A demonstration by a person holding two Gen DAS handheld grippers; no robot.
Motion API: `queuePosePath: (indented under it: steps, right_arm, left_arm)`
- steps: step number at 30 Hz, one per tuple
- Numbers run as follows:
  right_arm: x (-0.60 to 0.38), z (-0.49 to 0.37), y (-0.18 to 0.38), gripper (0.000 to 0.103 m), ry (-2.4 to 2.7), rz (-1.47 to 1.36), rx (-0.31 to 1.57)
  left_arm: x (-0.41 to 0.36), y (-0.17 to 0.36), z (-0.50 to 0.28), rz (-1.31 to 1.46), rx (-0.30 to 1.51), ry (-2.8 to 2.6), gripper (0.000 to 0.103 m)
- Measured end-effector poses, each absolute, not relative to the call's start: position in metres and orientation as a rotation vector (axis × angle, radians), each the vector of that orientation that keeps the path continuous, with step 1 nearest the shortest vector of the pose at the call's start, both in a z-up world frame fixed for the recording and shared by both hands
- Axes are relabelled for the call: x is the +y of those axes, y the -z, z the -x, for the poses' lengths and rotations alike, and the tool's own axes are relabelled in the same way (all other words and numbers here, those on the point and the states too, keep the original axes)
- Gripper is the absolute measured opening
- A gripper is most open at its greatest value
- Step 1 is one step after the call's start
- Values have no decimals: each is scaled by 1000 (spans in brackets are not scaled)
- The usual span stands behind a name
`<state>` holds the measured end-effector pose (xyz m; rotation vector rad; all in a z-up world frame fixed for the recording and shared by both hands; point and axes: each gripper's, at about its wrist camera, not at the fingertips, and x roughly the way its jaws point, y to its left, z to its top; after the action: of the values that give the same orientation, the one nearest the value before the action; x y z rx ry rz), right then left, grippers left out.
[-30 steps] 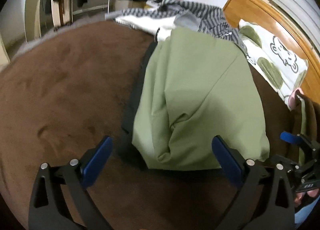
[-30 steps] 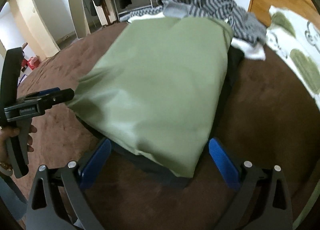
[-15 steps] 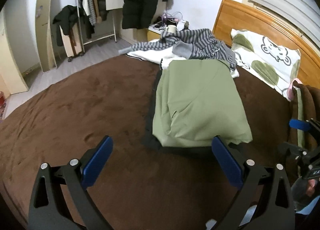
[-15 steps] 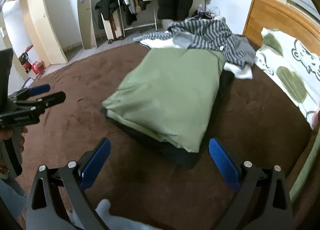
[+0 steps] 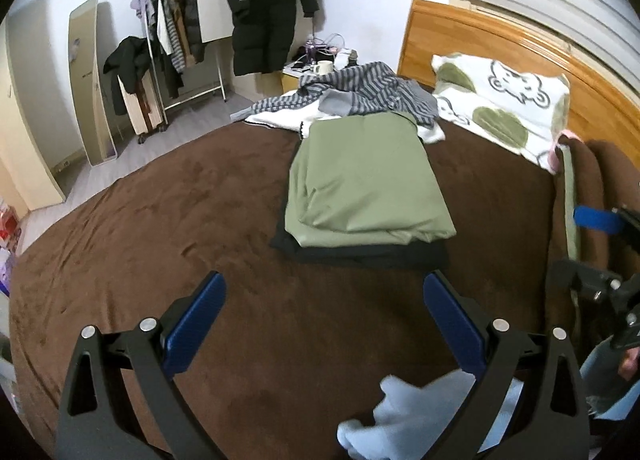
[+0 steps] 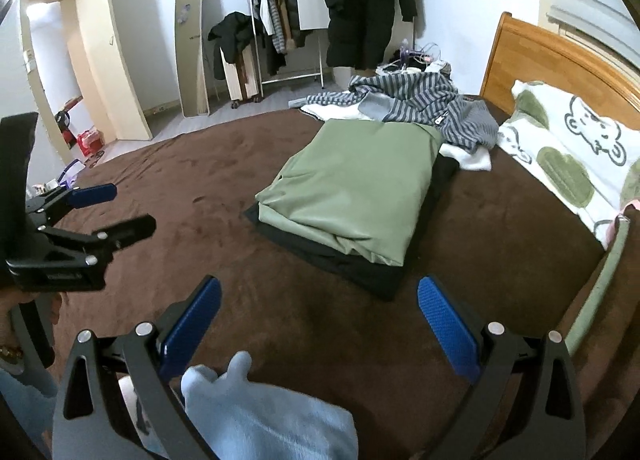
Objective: Fold large clothes
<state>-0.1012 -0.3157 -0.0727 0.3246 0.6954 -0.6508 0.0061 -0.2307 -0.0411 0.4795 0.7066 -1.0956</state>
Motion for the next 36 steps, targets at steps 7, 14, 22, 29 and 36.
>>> queuePosePath:
  steps: [7,14,22,29,36]
  right_arm:
    - [-292,119,69,97,670,-266,696]
    - [-292,121,73,97,669,-269,690]
    - [-296,126,80,97,688,-277,705]
    - [-302,131,83,97,706,-285,716]
    - [-307,138,84,97,723,-280,718]
  left_arm:
    - [-215,49,18,-482,729,1080,97]
    - [-213,52,22,-453,731,1059,97]
    - [-222,56,28,-464,742,1086,97]
    - [-232,62,37,-485,761,1118,96]
    - [-243,64,46,-491,772,1149,96]
